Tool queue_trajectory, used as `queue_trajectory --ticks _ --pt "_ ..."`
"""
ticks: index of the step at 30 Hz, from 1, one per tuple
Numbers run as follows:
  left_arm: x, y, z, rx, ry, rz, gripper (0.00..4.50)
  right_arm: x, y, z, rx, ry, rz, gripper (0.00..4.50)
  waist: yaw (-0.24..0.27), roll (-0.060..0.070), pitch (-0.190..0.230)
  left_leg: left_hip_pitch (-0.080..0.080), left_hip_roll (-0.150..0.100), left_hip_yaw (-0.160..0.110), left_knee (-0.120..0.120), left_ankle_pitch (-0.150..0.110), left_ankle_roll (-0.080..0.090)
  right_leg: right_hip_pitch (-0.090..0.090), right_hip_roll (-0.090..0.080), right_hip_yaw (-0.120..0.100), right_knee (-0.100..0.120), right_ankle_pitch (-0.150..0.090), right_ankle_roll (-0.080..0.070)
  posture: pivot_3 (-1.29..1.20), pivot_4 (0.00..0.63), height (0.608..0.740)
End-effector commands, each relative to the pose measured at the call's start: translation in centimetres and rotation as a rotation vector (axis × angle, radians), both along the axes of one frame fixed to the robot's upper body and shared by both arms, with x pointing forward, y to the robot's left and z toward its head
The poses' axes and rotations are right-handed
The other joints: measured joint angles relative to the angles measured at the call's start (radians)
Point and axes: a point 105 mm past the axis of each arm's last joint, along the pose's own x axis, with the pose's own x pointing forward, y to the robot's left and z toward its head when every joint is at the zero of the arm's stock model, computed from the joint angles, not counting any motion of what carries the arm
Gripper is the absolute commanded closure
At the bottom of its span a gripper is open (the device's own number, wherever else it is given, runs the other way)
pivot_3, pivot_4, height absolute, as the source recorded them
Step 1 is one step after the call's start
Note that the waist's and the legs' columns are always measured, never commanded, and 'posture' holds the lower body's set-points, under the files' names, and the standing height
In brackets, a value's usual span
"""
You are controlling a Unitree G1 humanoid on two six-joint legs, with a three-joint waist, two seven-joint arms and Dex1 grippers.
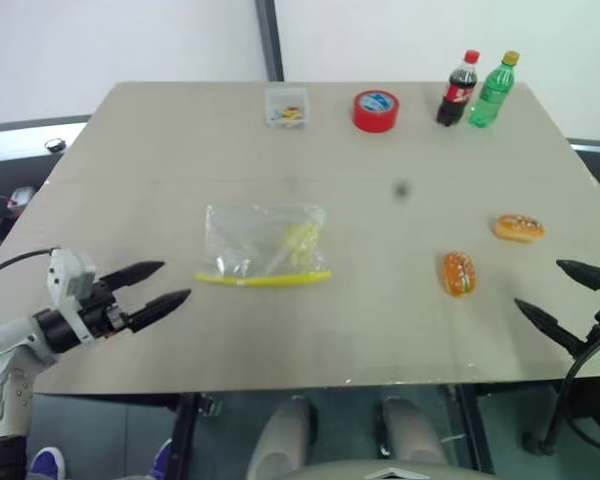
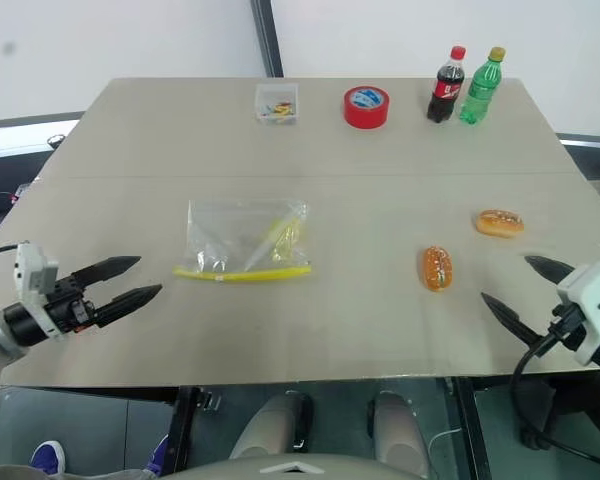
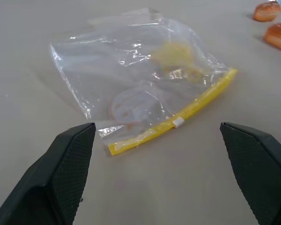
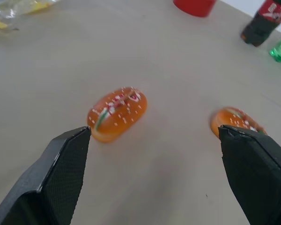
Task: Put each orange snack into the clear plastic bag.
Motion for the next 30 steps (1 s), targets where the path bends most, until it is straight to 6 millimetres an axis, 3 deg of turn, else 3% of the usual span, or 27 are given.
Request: queue_trajectory --ticks 1,4,12,16,21,24,27,30 --pt "1.2 0.2 0.1 -0.085 0.271 0.063 0.00 0.4 4.4 1.5 -0.030 -0.060 0.149 0.05 -0.001 -0.001 0.001 0.000 0.000 -0.001 0.001 0.000 0.000 0.000 0.001 -0.002 0.002 0.000 0.000 0.00 0.150 0.740" --pt "2.8 1.1 -0.1 -0.124 0.341 0.124 0.00 0.5 7.3 2.0 -0.015 -0.072 0.256 0.05 -0.001 0.000 0.002 0.001 -0.001 -0.001 0.002 0.000 0.000 0.000 0.007 -0.005 0.004 0.000 0.001 0.00 0.150 0.740" --pt "7.9 0.5 -0.7 -0.067 0.430 0.109 0.00 0.3 10.2 2.3 0.004 -0.115 0.330 0.05 0.004 -0.004 0.003 -0.005 -0.005 -0.005 0.003 0.000 0.000 -0.004 0.007 -0.009 0.005 0.000 0.001 0.00 0.150 0.740" --pt "9.9 -1.9 -0.5 -0.126 0.489 -0.008 0.00 0.0 10.5 2.2 0.000 -0.125 0.319 0.05 0.005 -0.004 0.003 -0.009 -0.008 -0.006 0.004 0.001 0.000 -0.007 0.006 -0.010 0.006 0.000 0.001 0.00 0.150 0.740" --pt "9.3 -6.3 0.3 -0.371 0.672 -0.282 0.00 -0.6 10.5 2.0 -0.008 -0.128 0.284 0.05 -0.002 -0.004 0.003 -0.012 -0.010 -0.005 0.006 0.001 0.000 -0.007 0.006 -0.013 0.006 -0.001 0.002 0.00 0.150 0.740" --pt "8.8 -7.7 -1.4 -0.376 0.757 -0.326 0.00 -1.1 10.6 1.8 -0.014 -0.126 0.272 0.05 -0.007 -0.004 0.003 -0.013 -0.011 -0.005 0.007 0.001 0.000 -0.007 0.006 -0.014 0.006 -0.001 0.003 0.00 0.150 0.740" --pt "8.7 -9.4 -2.3 -0.462 0.822 -0.348 0.88 -1.3 10.9 1.8 -0.014 -0.143 0.259 0.00 -0.009 -0.004 0.002 -0.012 -0.010 -0.009 0.007 0.001 0.000 -0.008 0.006 -0.012 0.008 -0.001 0.003 0.00 0.150 0.740" --pt "8.7 -11.1 -1.8 -0.547 0.848 -0.395 2.17 -1.1 11.4 1.8 -0.031 -0.172 0.251 0.00 -0.008 -0.004 0.003 -0.013 -0.010 -0.010 0.009 0.001 0.000 -0.008 0.006 -0.013 0.009 -0.001 0.003 0.00 0.150 0.740"
